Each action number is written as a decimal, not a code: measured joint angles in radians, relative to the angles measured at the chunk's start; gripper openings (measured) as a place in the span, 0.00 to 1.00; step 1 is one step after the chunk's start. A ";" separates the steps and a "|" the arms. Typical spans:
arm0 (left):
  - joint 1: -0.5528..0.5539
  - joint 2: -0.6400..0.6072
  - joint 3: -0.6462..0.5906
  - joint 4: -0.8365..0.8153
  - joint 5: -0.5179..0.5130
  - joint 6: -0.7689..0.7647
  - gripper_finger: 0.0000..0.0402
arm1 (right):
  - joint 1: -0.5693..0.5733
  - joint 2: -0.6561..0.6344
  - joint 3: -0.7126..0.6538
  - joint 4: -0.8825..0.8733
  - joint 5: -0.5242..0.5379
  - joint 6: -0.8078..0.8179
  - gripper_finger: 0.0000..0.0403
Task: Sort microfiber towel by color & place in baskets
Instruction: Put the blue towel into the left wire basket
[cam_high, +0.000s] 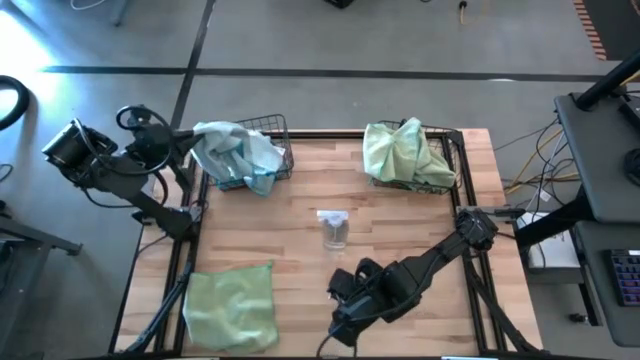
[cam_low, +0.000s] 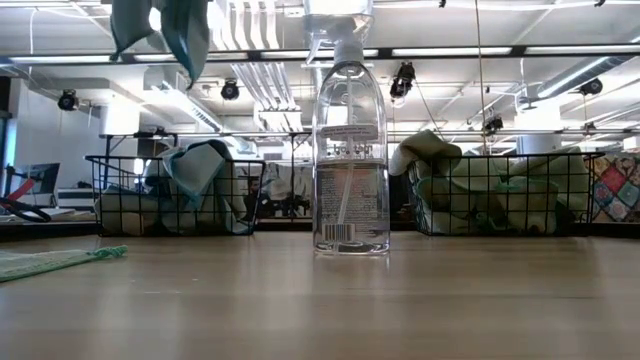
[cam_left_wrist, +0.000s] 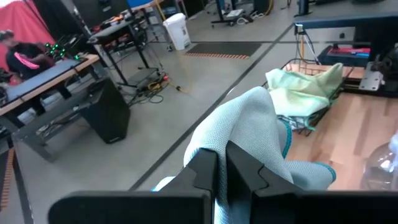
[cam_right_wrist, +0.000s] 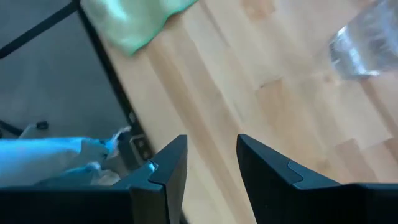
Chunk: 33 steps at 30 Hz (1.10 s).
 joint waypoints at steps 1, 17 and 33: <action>0.000 -0.022 -0.026 0.000 -0.003 -0.010 0.00 | -0.008 -0.001 0.000 -0.002 0.004 -0.002 0.33; 0.000 -0.376 -0.344 0.013 -0.018 -0.108 0.00 | -0.119 -0.005 0.000 -0.029 0.090 -0.016 0.33; 0.000 -0.410 -0.550 0.121 0.012 -0.100 0.00 | -0.150 -0.005 0.000 -0.040 0.089 -0.055 0.33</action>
